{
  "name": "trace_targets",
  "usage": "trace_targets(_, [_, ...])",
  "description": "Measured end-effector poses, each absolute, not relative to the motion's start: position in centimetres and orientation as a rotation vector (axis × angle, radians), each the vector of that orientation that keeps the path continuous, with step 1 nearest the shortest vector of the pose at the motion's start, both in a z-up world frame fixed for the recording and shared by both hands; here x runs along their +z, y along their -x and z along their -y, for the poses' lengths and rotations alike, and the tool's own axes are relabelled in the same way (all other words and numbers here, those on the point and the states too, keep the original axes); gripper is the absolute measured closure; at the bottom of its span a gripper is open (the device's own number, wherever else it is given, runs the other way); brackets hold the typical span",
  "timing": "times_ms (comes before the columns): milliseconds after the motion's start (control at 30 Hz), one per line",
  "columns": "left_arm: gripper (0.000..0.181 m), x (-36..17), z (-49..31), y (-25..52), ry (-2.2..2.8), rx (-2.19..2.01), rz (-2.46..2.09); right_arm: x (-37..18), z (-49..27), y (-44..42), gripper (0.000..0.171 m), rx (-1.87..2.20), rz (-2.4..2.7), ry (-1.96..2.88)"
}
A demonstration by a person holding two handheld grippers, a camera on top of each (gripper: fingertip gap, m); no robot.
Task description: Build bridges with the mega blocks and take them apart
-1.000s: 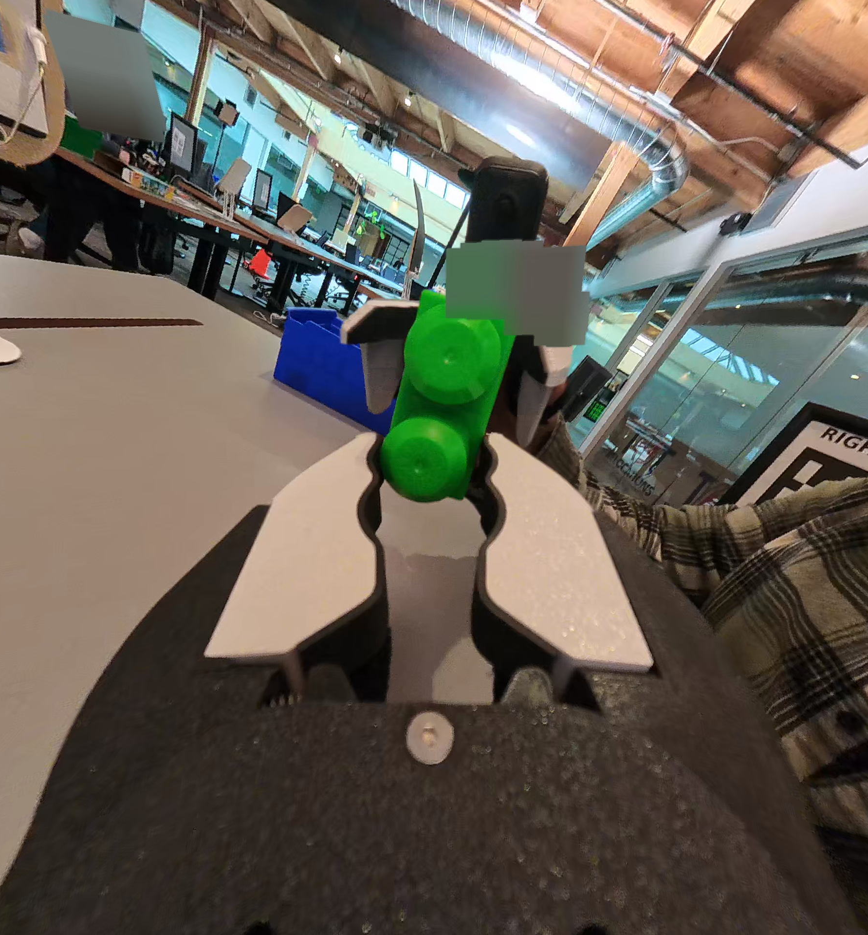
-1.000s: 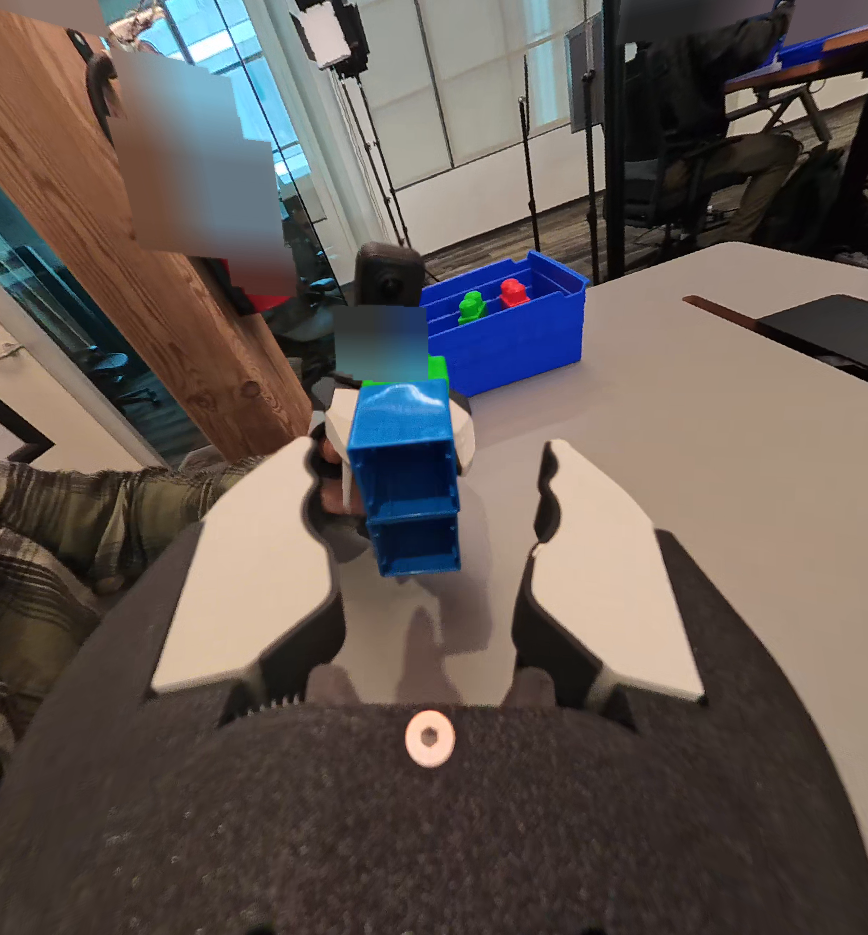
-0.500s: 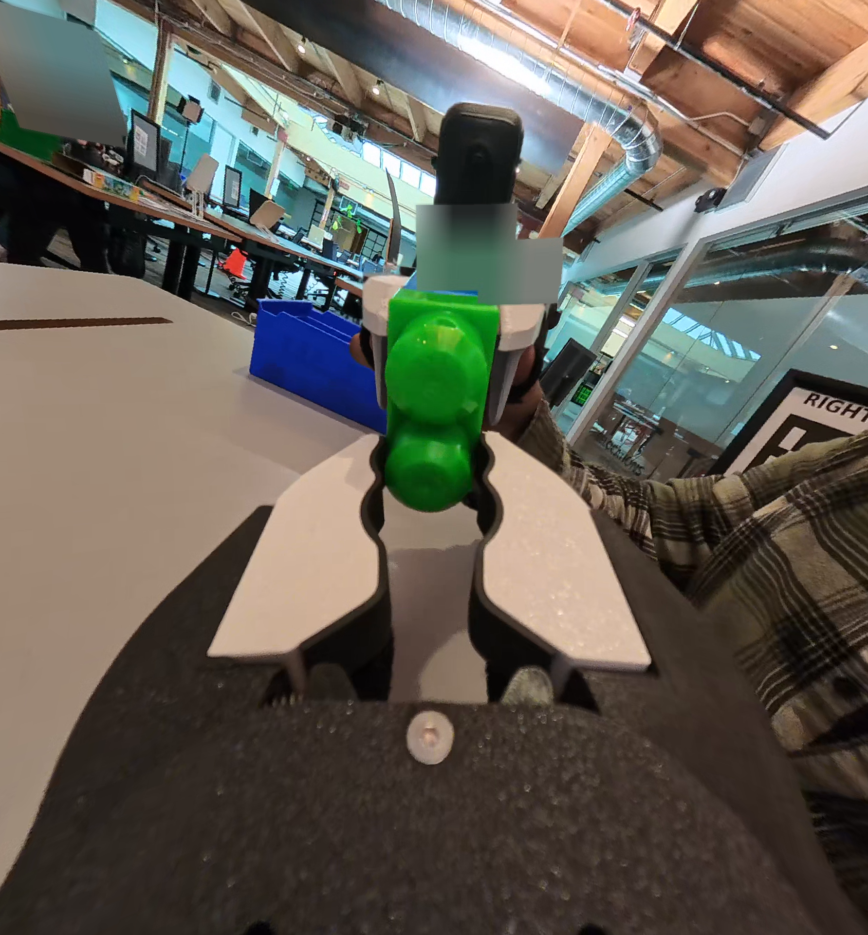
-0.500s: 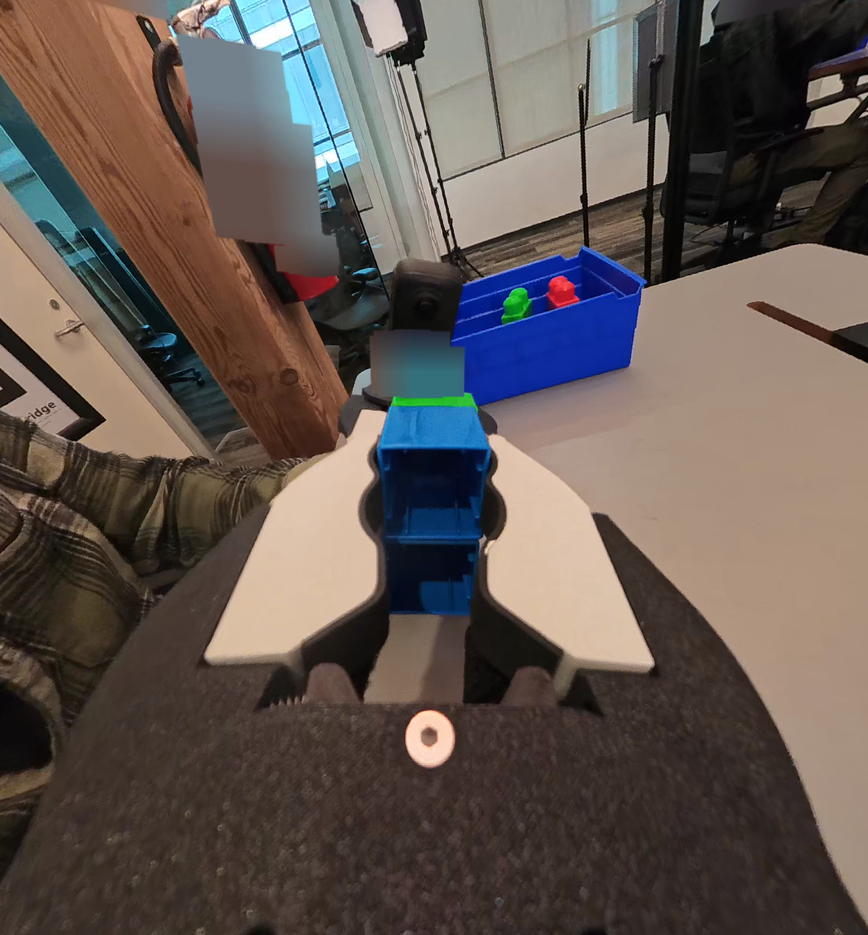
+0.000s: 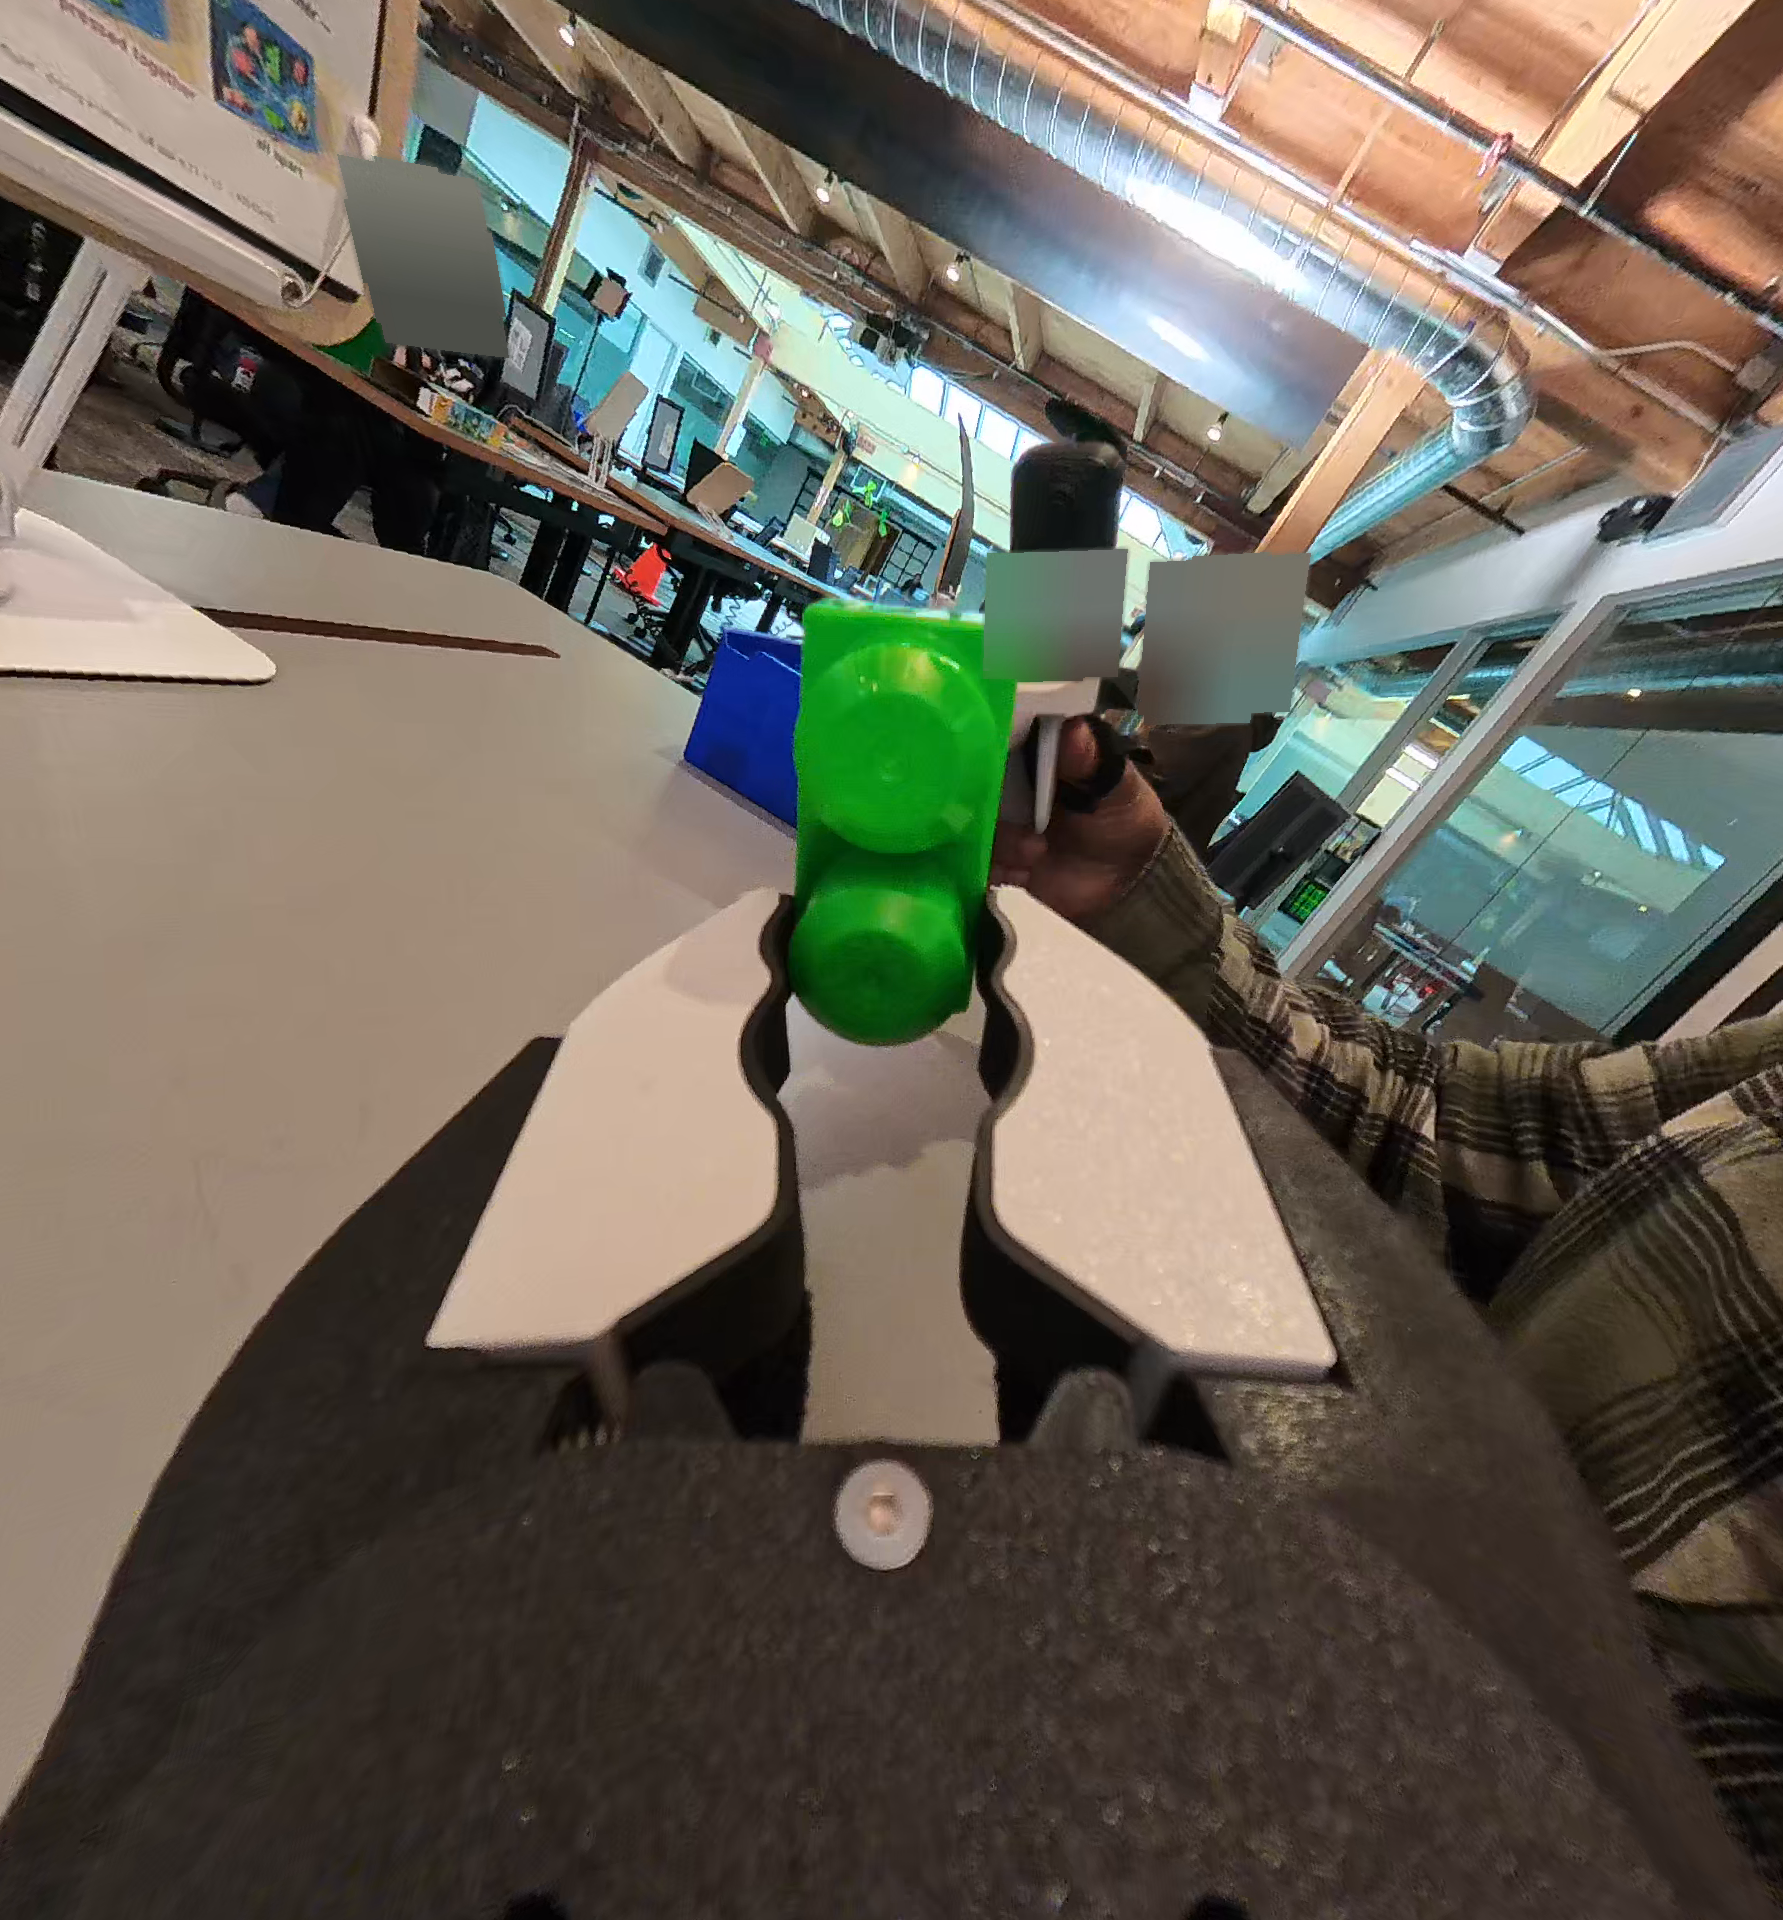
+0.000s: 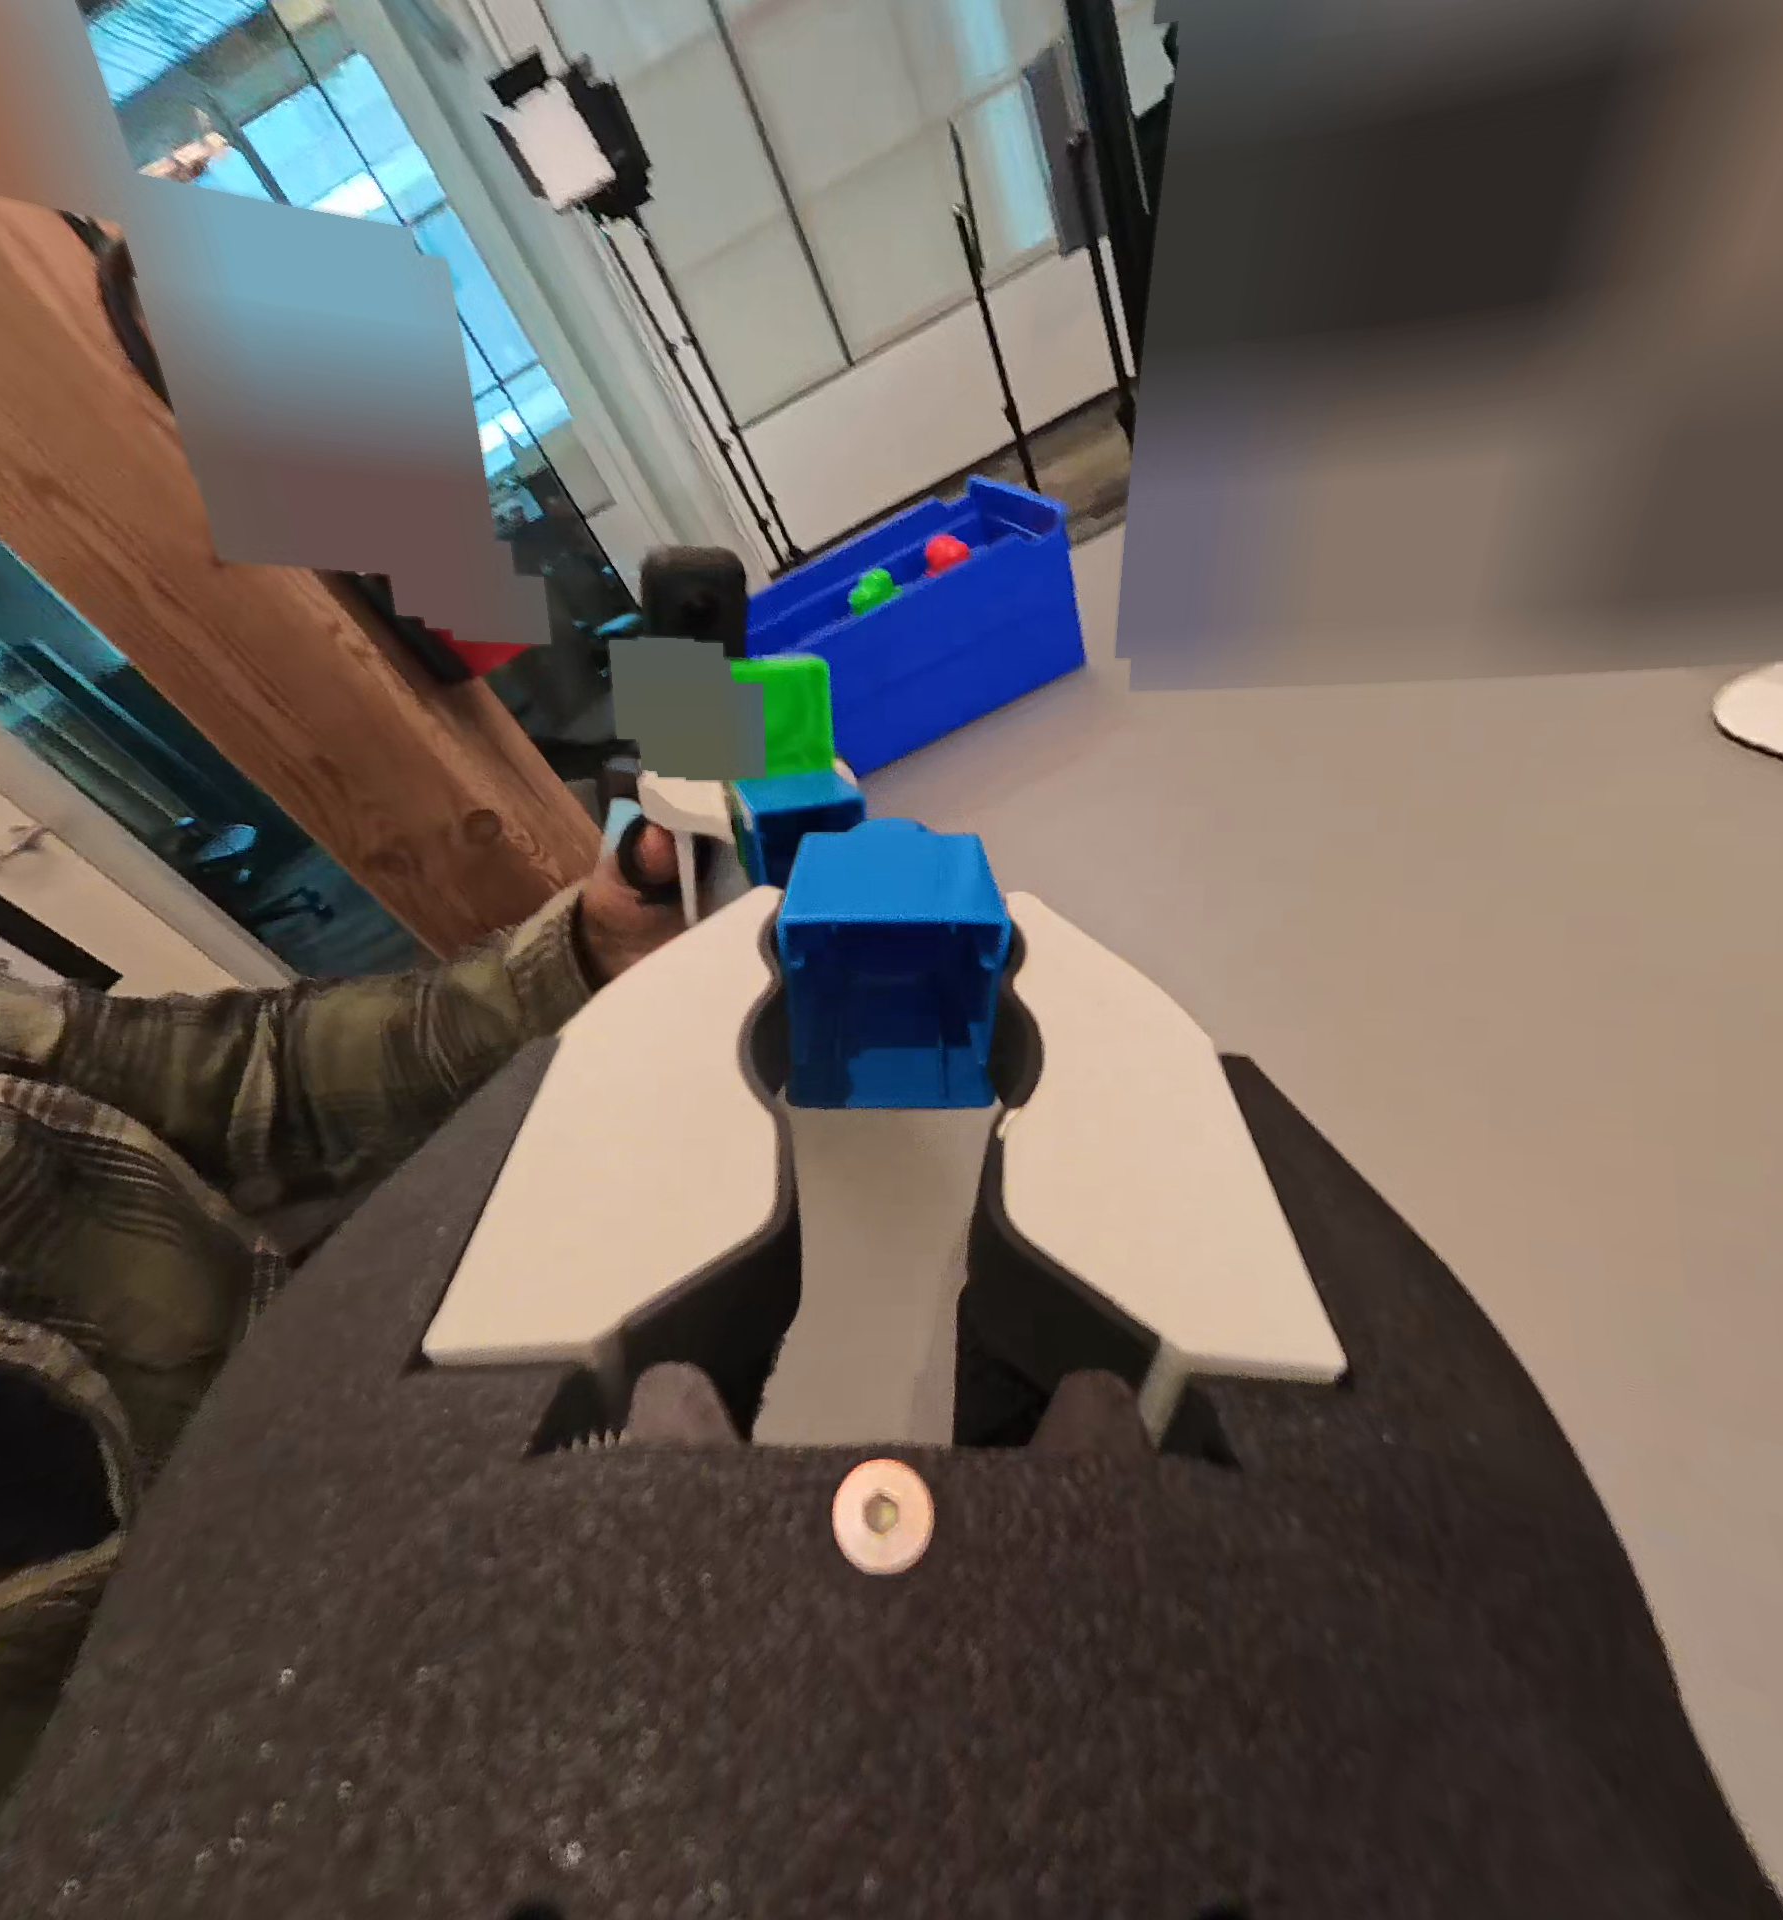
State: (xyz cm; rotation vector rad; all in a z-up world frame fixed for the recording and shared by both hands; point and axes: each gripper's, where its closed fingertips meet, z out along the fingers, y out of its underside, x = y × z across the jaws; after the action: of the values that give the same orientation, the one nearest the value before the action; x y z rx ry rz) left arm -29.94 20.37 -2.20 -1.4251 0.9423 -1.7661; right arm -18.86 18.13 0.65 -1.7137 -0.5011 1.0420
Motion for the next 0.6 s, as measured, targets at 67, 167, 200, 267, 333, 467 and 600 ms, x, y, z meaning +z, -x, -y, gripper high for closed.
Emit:
trace_targets(67, [0.148,-2.0,-20.4,29.8,1.422,-1.747,-0.964,0.2,-17.6,17.7,0.137,1.016,0.474,1.743])
trace_targets(167, [0.148,-1.9,-20.6,29.5,1.424,-1.689,-1.020,0.4,-16.5,14.4,0.136,0.926,0.416,1.807])
trace_targets(200, [0.147,-1.9,-20.6,29.4,1.424,-1.675,-1.036,0.6,-16.0,12.7,0.136,0.874,0.393,1.837])
trace_targets(267, [0.148,-1.7,-20.7,29.3,1.417,-1.659,-1.059,1.1,-15.1,8.2,0.136,0.746,0.325,1.909])
trace_targets(333, [0.148,-1.5,-20.7,29.3,1.411,-1.645,-1.076,1.3,-13.8,2.2,0.136,0.573,0.230,2.002])
trace_targets(467, [0.148,-1.5,-20.5,29.0,1.402,-1.627,-1.107,0.7,-10.2,-11.2,0.136,0.250,-0.045,2.179])
trace_targets(600, [0.148,-1.6,-20.0,28.5,1.402,-1.624,-1.134,-2.4,-7.0,-19.9,0.136,0.072,-0.267,2.324])
